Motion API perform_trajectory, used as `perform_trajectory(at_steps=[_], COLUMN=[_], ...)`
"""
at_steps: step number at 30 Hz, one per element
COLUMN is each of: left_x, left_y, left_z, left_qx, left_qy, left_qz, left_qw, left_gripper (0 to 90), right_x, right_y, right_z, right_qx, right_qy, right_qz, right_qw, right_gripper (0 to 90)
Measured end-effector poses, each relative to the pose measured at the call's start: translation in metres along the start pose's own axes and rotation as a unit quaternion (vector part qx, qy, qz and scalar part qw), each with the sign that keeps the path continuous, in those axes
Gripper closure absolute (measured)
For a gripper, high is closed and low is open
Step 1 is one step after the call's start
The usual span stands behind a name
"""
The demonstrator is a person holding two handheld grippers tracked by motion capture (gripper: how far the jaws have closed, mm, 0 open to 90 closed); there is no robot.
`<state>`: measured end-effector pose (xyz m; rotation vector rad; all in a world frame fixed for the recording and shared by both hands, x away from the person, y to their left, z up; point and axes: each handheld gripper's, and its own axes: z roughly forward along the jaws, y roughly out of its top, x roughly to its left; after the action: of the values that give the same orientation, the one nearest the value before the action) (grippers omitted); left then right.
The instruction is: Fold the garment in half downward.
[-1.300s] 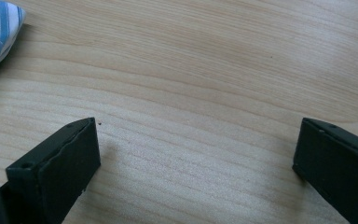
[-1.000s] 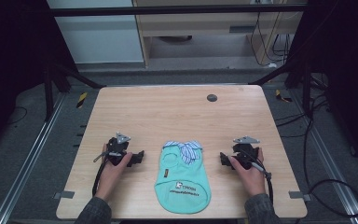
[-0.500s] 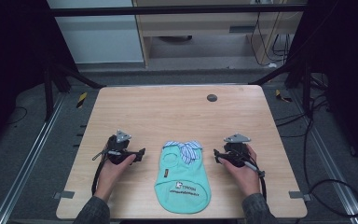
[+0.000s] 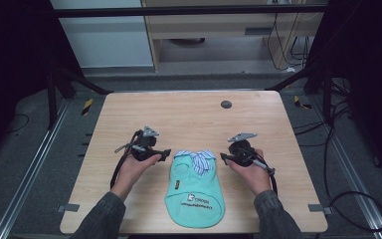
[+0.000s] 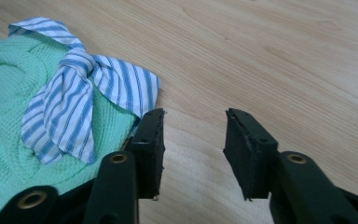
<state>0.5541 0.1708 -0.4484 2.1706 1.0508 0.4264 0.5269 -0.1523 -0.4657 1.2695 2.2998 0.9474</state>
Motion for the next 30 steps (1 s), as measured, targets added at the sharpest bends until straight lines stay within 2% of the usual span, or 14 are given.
perform_trajectory(at_steps=[2, 3, 5, 9, 11, 15, 18, 19, 20, 21, 22, 30], left_x=[-0.001, -0.003, -0.006, -0.009, -0.012, -0.016, -0.017, -0.016, -0.015, -0.012, -0.012, -0.013], left_y=[0.005, 0.011, 0.018, 0.023, 0.025, 0.027, 0.026, 0.024, 0.024, 0.021, 0.02, 0.018], left_z=[0.003, 0.007, 0.014, 0.024, 0.03, 0.036, 0.04, 0.043, 0.044, 0.047, 0.048, 0.049], left_qx=[0.006, 0.007, 0.01, 0.019, 0.024, 0.035, 0.044, 0.051, 0.054, 0.05, 0.05, 0.051], left_qy=[0.003, 0.002, -0.002, -0.005, -0.013, -0.02, -0.023, -0.019, -0.02, -0.024, -0.029, -0.037], left_qz=[0.006, 0.008, 0.011, 0.015, 0.017, 0.025, 0.032, 0.03, 0.027, 0.015, 0.011, 0.012], left_qw=[1.0, 0.9999, 0.9999, 0.9997, 0.9995, 0.9989, 0.9983, 0.9981, 0.998, 0.9983, 0.9983, 0.9979], left_gripper=[31.9, 34.5, 35.6, 39.0, 39.8, 41.8, 42.0, 42.6, 43.3, 44.0, 45.1, 43.4], right_x=[-0.001, -0.005, -0.006, -0.005, -0.002, 0.003, 0.007, 0.012, 0.013, 0.014, 0.015, 0.018], right_y=[0.001, 0.005, 0.009, 0.013, 0.016, 0.023, 0.026, 0.032, 0.033, 0.035, 0.036, 0.038], right_z=[0.001, 0.006, 0.009, 0.012, 0.018, 0.028, 0.032, 0.038, 0.04, 0.042, 0.044, 0.053], right_qx=[0.001, 0.003, 0.006, 0.005, 0.006, 0.008, 0.01, 0.015, 0.016, 0.022, 0.024, 0.039], right_qy=[0.0, 0.016, 0.021, 0.033, 0.051, 0.058, 0.057, 0.05, 0.049, 0.048, 0.05, 0.054], right_qz=[0.001, 0.01, 0.01, 0.009, 0.012, 0.012, 0.01, 0.001, 0.002, 0.001, 0.001, -0.003], right_qw=[1.0, 0.9998, 0.9997, 0.9994, 0.9986, 0.9982, 0.9983, 0.9986, 0.9986, 0.9986, 0.9984, 0.9978], right_gripper=[61.8, 62.5, 61.8, 64.1, 71.7, 75.6, 75.2, 74.1, 74.0, 73.9, 73.8, 69.3])
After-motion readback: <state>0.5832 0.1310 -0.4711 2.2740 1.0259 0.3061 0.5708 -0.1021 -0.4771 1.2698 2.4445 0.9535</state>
